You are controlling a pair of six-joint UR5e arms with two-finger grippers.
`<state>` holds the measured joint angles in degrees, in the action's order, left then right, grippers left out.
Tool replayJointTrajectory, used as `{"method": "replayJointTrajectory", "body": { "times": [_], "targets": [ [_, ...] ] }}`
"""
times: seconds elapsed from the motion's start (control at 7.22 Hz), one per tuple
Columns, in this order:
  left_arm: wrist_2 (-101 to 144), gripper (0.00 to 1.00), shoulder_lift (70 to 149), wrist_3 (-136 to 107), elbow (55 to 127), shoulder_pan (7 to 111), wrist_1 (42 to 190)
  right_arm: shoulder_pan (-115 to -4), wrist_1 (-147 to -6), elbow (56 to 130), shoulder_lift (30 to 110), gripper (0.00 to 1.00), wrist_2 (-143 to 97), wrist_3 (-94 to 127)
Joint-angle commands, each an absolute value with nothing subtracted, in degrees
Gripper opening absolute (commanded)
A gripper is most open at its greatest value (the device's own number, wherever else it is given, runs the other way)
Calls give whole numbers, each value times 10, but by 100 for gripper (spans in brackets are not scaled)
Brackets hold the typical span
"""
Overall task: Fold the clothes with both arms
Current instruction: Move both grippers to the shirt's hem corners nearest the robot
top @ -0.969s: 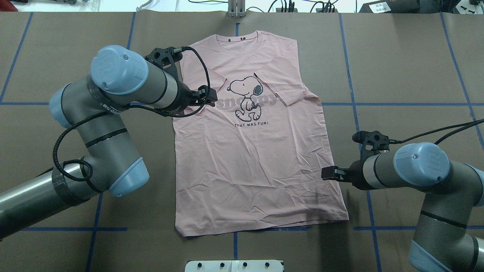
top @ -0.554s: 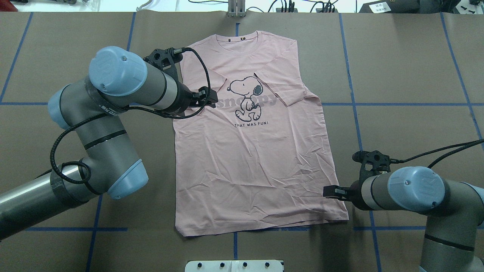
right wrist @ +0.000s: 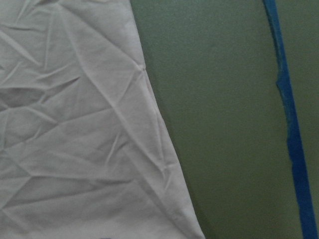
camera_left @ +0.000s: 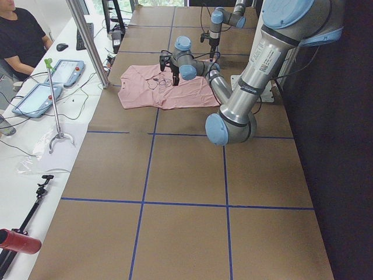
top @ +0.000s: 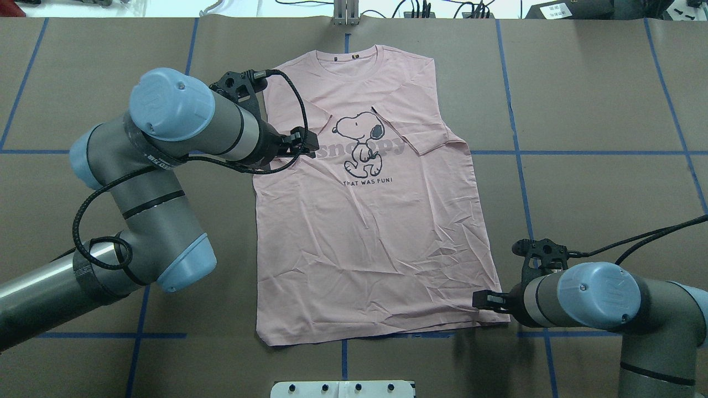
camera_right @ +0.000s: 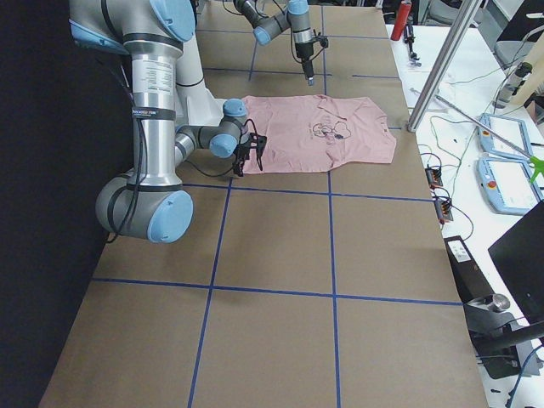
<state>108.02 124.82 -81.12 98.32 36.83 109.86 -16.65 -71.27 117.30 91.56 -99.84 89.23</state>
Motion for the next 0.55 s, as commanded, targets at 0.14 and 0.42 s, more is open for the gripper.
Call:
{"method": "replayJointTrajectory", "body": {
  "times": [0.14,0.42],
  "targets": [
    [1080,100,1248,-811,985,367,1099,-161,-714,1158,910,86,-1002,892],
    [1079,100,1245,-811,984,367,1099,-162,-714,1160,911,46,-1005,892]
  ]
}}
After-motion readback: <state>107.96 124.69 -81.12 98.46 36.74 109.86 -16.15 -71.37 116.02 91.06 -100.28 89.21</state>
